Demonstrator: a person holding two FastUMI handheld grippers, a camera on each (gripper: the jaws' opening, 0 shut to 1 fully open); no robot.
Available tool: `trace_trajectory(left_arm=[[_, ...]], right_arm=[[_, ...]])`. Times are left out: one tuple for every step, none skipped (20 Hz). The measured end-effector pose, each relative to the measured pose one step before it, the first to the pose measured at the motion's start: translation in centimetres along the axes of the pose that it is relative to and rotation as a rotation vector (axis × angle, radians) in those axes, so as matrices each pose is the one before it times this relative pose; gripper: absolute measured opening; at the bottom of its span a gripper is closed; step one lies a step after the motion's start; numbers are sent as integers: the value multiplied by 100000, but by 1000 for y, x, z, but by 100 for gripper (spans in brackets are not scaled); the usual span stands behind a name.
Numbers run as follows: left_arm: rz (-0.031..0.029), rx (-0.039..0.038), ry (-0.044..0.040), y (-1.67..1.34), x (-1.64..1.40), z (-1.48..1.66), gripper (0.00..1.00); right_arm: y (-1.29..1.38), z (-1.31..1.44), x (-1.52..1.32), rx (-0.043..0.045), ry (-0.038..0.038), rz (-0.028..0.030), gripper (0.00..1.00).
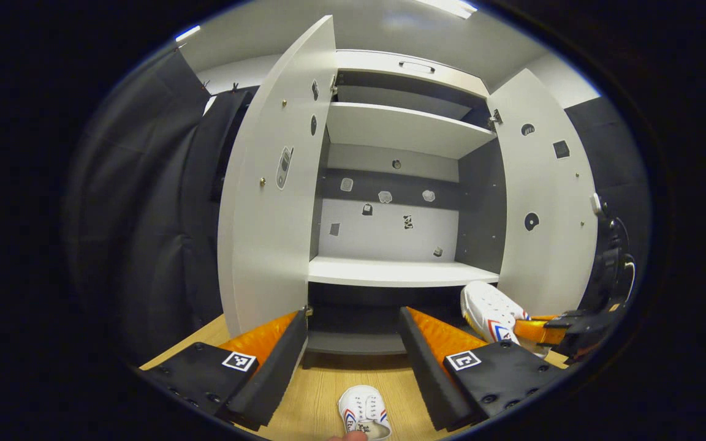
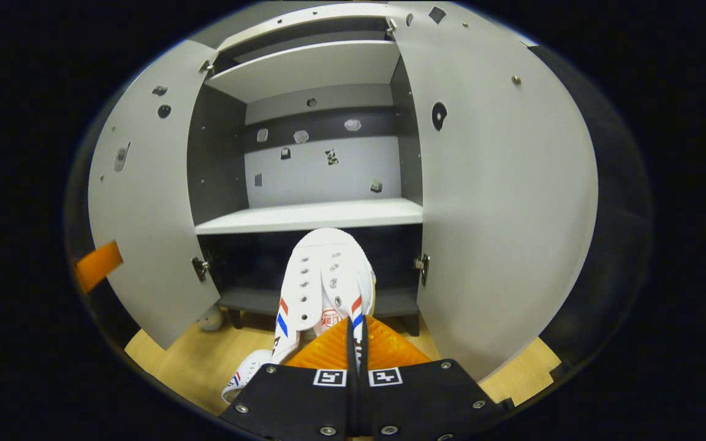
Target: Grab one shoe with the right hand and put it into the shoe cabinet, grab the other shoe with the left hand and put it into the shoe cabinet; then close the right door with the right hand and the left door with the left hand.
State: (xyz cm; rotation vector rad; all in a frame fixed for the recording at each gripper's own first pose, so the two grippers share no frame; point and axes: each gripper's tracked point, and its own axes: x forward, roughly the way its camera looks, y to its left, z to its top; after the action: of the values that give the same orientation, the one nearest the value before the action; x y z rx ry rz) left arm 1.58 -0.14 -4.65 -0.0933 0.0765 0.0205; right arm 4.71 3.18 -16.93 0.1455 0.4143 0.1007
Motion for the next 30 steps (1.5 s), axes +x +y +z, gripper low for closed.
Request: trace_trajectory(left_arm=[[-291, 50, -413, -58, 16, 41, 97], [-383, -1, -475, -114, 54, 93, 97], [-249, -6, -349, -50, 7, 52, 97], [-93, -24, -122, -8, -68, -45, 97], [66, -17, -302, 39, -79, 64, 97], [294, 28, -353, 96, -21, 162, 97], [447, -244, -432, 201, -108, 134, 97], [245, -296, -174, 162, -73, -16, 97], [668, 103, 87, 278, -50, -16, 96], [1178, 257, 181, 367, -137, -71, 97], [1076, 94, 36, 348, -137, -61, 97], [791, 71, -168, 256, -175, 38, 96], [652, 488, -42, 256, -102, 50, 96], [571, 814, 18, 247, -109, -35, 96], [421, 795, -240, 213, -130, 74, 96], [259, 561, -302, 112, -107, 132, 96], [137, 204, -137, 67, -106, 81, 97], [94, 4, 51, 50, -8, 22, 97], [-75, -74, 118, 24, -80, 6, 97], [24, -102, 79, 22, -107, -47, 97], [-51, -49, 138, -36, -79, 16, 97], [-231, 157, 50, -79, -41, 25, 99], [-166, 298, -229, 4, -52, 107, 97], [-292, 250, -104, -53, -31, 5, 97], [-277, 229, -23, -17, -25, 43, 99], [-93, 307, 99, -2, -11, -41, 99], [112, 254, 287, 4, 18, -95, 99], [-45, -83, 410, 21, -3, -190, 99], [-211, -328, 482, -41, -8, -141, 99], [-154, -350, 359, -34, -3, -133, 97]], right_arm=[[159, 1021, -812, -161, -2703, -7, 0], [172, 1257, -863, -447, -2336, 290, 0], [132, 1206, -19, -784, -2632, 187, 0], [-202, 543, -903, -1469, -2666, 163, 0], [-222, 529, -235, -1637, -2037, -158, 0], [-58, 615, -326, -1230, -1537, 59, 0], [87, 479, -386, -762, -1624, 847, 0], [7, 199, -444, -591, -1208, 902, 0], [20, 43, 9, -793, -1465, 674, 0], [-143, -666, 562, -1259, -831, -248, 0], [-59, -36, 44, -1296, -563, -674, 0], [82, 149, -200, -1048, -172, -776, 0], [0, -177, 61, -524, 238, -680, 0], [-5, -151, -23, -45, 1320, -853, 0], [29, -137, 84, 460, 2228, -817, 0], [40, -362, -9, 880, 3037, -758, 0], [132, -223, 191, 1023, 3780, -632, 0], [4, -490, 131, 1051, 4023, -490, 0], [-39, -1029, 572, 931, 4502, -596, 0], [-126, -987, 115, 1099, 4414, -907, 0], [-16, -907, 328, 1250, 4555, -976, 0], [227, -841, 612, 1179, 4579, -678, 0], [11, -644, 241, 1014, 3492, -489, 0], [-193, -471, 496, 888, 2768, -881, 0], [-26, -444, 115, 299, 2128, -778, 0], [-119, -327, 222, -124, 1532, -379, 0], [-87, -225, 162, -149, 1173, -178, 0], [-107, -328, 378, -170, 1277, -102, 0], [-110, -100, 174, 9, 516, -398, 0], [-10, -109, 316, 596, 962, 223, 0]])
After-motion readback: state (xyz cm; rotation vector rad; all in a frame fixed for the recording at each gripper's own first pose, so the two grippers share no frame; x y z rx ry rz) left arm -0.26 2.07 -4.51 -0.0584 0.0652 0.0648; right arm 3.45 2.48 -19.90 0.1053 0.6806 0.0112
